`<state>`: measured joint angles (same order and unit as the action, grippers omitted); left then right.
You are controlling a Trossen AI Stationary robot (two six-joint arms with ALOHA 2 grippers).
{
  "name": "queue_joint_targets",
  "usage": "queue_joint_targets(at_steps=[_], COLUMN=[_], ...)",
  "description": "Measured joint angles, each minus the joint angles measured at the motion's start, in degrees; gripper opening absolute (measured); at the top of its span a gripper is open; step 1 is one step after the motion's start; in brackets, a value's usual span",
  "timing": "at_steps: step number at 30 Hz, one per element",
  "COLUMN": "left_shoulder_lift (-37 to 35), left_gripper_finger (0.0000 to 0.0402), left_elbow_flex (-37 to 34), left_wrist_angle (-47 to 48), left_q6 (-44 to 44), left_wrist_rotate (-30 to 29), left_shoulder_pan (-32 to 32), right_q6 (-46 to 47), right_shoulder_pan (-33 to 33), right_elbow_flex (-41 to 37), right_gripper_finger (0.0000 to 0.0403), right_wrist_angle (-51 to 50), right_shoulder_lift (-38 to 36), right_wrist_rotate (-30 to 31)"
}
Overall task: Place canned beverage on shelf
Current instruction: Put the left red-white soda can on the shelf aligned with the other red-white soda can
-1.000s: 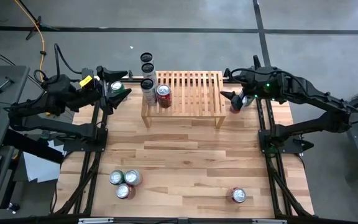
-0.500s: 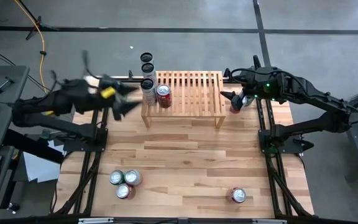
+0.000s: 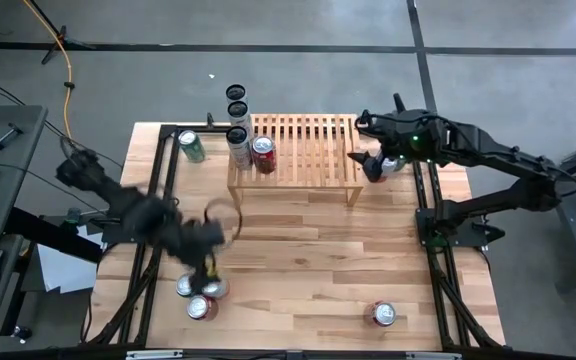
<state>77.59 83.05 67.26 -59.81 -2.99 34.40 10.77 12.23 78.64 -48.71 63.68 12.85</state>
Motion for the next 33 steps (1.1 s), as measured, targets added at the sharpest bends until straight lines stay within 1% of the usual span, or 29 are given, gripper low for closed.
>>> queue_joint_targets(at_steps=[3, 5, 9, 12, 15, 20, 27, 33], left_shoulder_lift=[2.57, 3.63, 5.64, 7.42, 9.81, 13.20, 17.06, 20.88], left_gripper_finger=[0.0392, 0.0392, 0.0392, 0.0392, 0.0392, 0.0392, 0.0392, 0.0392], left_elbow_flex=[-0.04, -0.79, -2.98, -5.39, -6.21, -6.14, -6.08, -6.08], left_wrist_angle=[-0.08, -0.75, -1.27, -1.06, -1.20, -3.76, -4.45, -4.50], left_q6=[-1.92, -4.09, -8.59, -8.80, -5.60, 1.11, -0.09, 0.89], left_wrist_rotate=[-2.44, -4.60, -12.10, -17.05, -17.24, -14.37, -12.05, -7.60], left_shoulder_pan=[7.87, 13.01, 22.16, 26.17, 26.77, 25.45, 24.04, 23.21], right_q6=[4.55, 7.71, 10.49, 13.15, 15.43, 16.83, 16.32, 14.02], right_shoulder_pan=[-0.18, -1.03, -3.56, -5.48, -6.90, -8.77, -9.44, -9.44], right_elbow_flex=[-0.08, -0.08, -0.08, -0.08, -0.08, -0.08, -0.08, -0.08], right_gripper_finger=[0.0348, 0.0348, 0.0348, 0.0348, 0.0348, 0.0348, 0.0348, 0.0348], right_wrist_angle=[-0.06, -0.04, 0.00, -0.09, -0.05, -0.49, -2.03, -2.67], right_shoulder_lift=[0.77, 1.14, 1.35, 1.69, 1.85, 2.14, 2.52, 2.49], right_wrist_rotate=[-4.56, -6.04, -5.22, -2.56, -0.64, 1.50, 2.16, 2.20])
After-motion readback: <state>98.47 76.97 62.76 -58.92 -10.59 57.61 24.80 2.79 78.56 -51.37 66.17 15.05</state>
